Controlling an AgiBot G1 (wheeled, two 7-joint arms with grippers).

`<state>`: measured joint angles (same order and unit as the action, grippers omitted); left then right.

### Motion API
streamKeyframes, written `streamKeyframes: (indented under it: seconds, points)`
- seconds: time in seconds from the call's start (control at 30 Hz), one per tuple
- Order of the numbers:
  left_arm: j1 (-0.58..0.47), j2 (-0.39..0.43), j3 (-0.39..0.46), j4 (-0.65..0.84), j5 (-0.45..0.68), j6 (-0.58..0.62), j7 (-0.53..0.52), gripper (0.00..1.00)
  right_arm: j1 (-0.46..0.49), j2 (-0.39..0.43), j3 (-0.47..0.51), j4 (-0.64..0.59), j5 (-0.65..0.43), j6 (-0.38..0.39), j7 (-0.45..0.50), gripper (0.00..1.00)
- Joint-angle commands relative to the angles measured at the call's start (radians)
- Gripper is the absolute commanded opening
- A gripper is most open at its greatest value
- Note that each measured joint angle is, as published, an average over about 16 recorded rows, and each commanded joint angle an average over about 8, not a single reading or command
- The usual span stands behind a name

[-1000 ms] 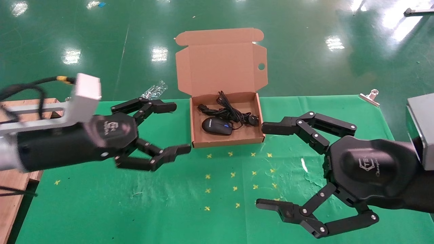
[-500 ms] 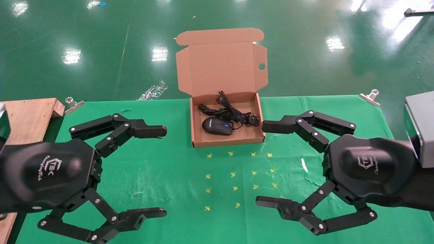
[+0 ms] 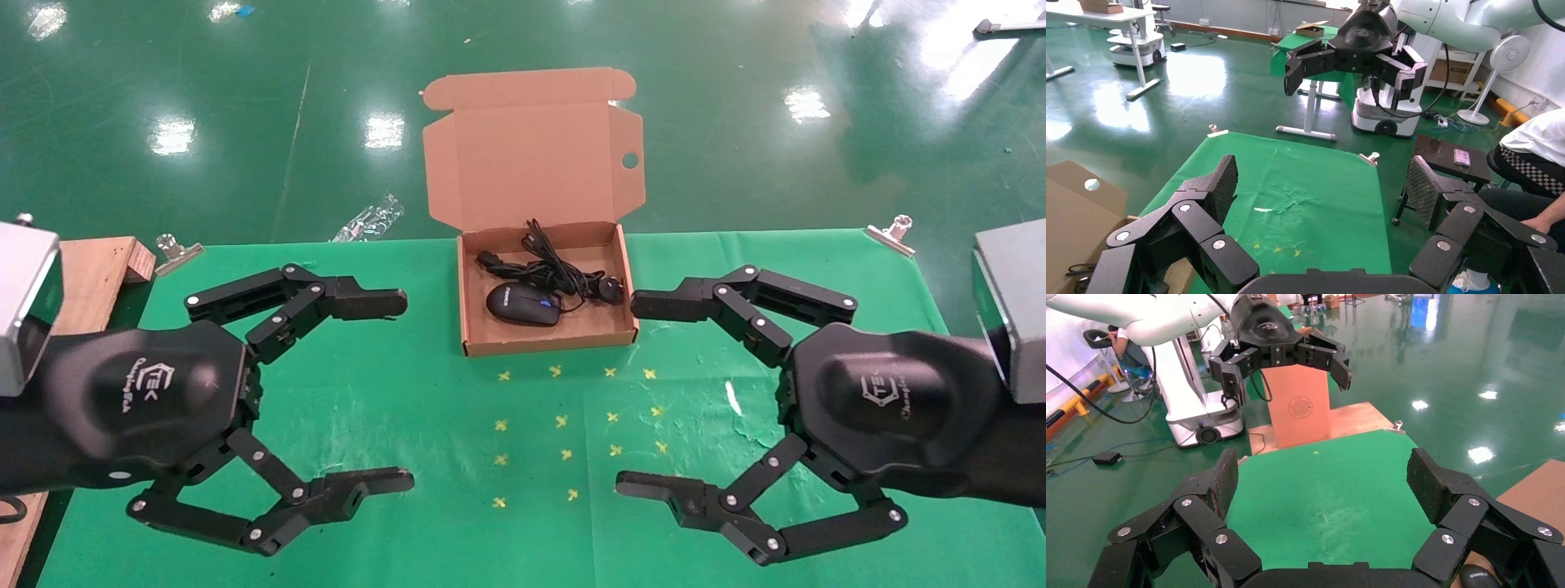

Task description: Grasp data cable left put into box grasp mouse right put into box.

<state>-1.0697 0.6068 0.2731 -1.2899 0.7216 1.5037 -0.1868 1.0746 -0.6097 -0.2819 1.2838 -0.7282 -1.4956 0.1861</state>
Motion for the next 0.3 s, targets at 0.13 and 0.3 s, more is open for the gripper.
streamKeyframes:
  seconds: [0.13, 0.3]
  points:
    - [-0.003, 0.003, 0.004, 0.004, 0.005, -0.005, -0.001, 1.0, 0.0, 0.0, 0.0, 0.0, 0.0, 0.0, 0.0, 1.0]
    - [-0.004, 0.004, 0.006, 0.005, 0.007, -0.007, -0.001, 1.0, 0.001, 0.0, 0.0, -0.001, -0.001, 0.0, 0.0, 1.0]
